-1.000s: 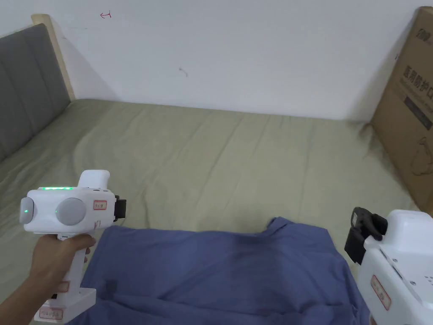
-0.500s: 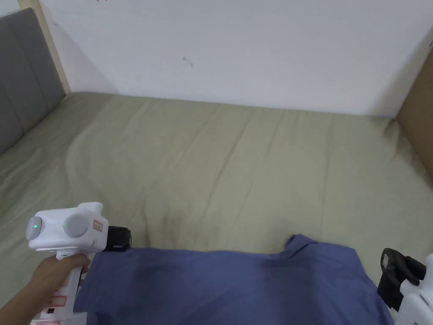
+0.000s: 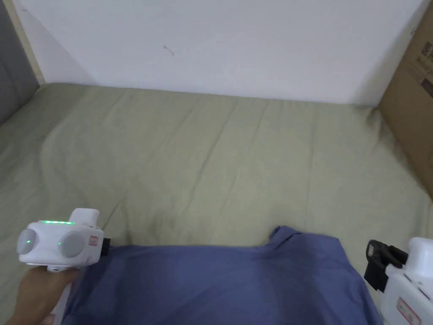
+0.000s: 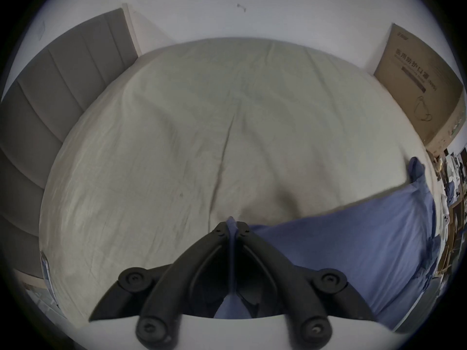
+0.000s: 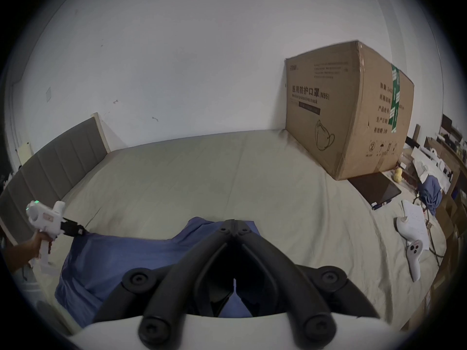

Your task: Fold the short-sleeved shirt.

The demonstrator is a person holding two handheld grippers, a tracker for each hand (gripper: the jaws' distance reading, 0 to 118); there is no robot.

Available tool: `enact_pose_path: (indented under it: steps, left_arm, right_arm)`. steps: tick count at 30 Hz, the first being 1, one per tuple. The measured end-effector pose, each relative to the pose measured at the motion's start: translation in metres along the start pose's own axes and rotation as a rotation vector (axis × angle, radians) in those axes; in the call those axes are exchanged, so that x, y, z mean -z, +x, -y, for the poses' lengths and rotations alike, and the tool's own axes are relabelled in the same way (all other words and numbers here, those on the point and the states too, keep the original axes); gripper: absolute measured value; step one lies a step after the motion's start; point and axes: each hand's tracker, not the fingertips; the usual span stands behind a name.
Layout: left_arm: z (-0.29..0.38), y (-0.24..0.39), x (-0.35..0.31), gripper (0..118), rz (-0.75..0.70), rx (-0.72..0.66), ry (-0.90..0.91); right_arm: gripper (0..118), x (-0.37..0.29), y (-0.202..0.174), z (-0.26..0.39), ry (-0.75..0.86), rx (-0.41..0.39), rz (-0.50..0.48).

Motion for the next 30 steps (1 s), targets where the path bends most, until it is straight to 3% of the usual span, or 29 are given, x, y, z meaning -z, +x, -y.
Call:
enact_pose_path:
  steps: [2,3,4,5,6,7,9,12,14,16,18,19,20,22,30]
  left_arm:
    - [0.000,0.001,-0.020,3,0.043,-0.026,0.068]
    - [0.003,0.003,-0.037,3,0.069,-0.031,0.097]
    - [0.005,0.004,-0.048,3,0.081,-0.034,0.123]
    - [0.006,0.006,-0.059,3,0.098,-0.026,0.148]
    - [0.007,0.007,-0.069,3,0.109,-0.018,0.167]
    - [0.010,0.008,-0.080,3,0.113,-0.010,0.183]
    - [0.011,0.010,-0.092,3,0.123,-0.005,0.193]
    - [0.012,0.012,-0.103,3,0.136,0.001,0.210]
    - [0.013,0.012,-0.105,3,0.132,0.008,0.218]
    - [0.014,0.010,-0.104,3,0.132,0.010,0.214]
    - [0.016,0.008,-0.104,3,0.135,0.006,0.207]
    - [0.017,0.009,-0.104,3,0.132,0.006,0.206]
    - [0.019,0.008,-0.104,3,0.125,0.007,0.203]
    - [0.021,0.005,-0.103,3,0.123,-0.004,0.196]
    - [0.040,-0.011,-0.123,3,0.130,-0.098,0.208]
  right_arm:
    - [0,0.023,0.012,-0.006,-0.043,0.023,0.006]
    - [13,0.037,0.017,-0.008,-0.076,0.016,0.013]
    - [33,0.051,0.022,-0.008,-0.102,0.017,0.019]
    - [56,0.068,0.027,-0.008,-0.146,0.007,0.023]
    - [87,0.084,0.030,-0.007,-0.202,0.003,0.025]
    - [103,0.101,0.033,-0.004,-0.255,0.011,0.024]
    - [109,0.132,0.039,0.006,-0.320,0.004,0.016]
    - [108,0.170,0.039,0.021,-0.410,-0.044,0.050]
    - [95,0.189,0.039,0.031,-0.463,-0.051,0.045]
    - [70,0.199,0.037,0.038,-0.483,-0.036,0.050]
    - [61,0.205,0.034,0.045,-0.505,-0.058,0.037]
    - [49,0.205,0.032,0.047,-0.500,-0.064,0.036]
    - [23,0.197,0.028,0.046,-0.484,-0.070,0.048]
    - [0,0.189,0.029,0.041,-0.477,-0.053,0.032]
    - [0,0.088,0.029,0.005,-0.288,-0.041,-0.070]
